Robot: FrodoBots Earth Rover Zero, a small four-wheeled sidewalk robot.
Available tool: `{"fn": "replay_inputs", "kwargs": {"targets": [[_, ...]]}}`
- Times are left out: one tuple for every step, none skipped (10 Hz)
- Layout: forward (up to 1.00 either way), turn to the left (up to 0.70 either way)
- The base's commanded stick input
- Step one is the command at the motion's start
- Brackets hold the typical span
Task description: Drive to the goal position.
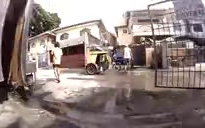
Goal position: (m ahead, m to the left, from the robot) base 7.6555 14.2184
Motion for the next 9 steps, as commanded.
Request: {"fn": "replay_inputs", "kwargs": {"targets": [[0.70,0.00],[0.70,0.00],[0.70,0.00],[0.70,0.00],[0.70,0.00],[0.70,0.12],[0.70,0.27],[0.70,0.26],[0.70,0.00]]}}
